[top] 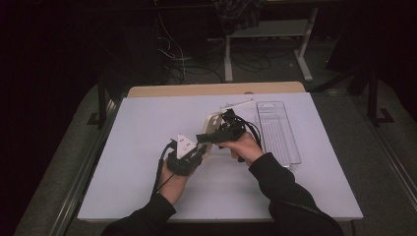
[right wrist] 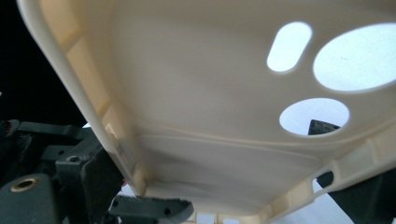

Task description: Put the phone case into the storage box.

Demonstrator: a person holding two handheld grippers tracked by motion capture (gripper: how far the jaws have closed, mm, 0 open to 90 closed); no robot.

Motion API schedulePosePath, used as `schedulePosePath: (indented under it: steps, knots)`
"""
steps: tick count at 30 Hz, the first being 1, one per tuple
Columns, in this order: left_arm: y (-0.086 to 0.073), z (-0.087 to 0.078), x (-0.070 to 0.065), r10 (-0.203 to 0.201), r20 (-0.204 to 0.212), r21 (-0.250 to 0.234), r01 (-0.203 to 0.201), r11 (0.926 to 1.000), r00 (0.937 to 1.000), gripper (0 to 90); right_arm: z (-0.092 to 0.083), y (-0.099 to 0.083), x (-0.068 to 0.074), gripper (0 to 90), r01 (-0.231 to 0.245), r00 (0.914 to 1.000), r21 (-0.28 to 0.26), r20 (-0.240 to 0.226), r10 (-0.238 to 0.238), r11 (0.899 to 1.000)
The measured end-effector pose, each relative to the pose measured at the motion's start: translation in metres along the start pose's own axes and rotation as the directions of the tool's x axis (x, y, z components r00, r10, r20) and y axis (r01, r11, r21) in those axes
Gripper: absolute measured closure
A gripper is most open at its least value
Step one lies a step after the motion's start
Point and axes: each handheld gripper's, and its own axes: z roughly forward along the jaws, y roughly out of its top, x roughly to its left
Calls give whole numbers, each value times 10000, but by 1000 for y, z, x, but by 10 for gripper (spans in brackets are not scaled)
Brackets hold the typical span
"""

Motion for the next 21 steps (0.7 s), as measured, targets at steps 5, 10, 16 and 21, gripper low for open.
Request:
schedulePosePath:
  steps: [5,10,16,21]
  knots:
    - [2,0,2,-6,242,213,1,9998,9997,497,-1,0,0,82,29,9999,81,118,-30,10000]
    - [4,0,11,99,735,731,-153,9972,9972,359,0,-1,-3,82,42,9996,130,293,-46,9999]
    - [4,-4,17,201,1310,1010,-335,9943,9912,232,-1,-1,-4,82,45,9987,190,515,-55,9998]
    - [4,-10,25,17,1853,933,-193,9955,9827,165,-3,-1,-4,82,102,9981,167,603,-112,9998]
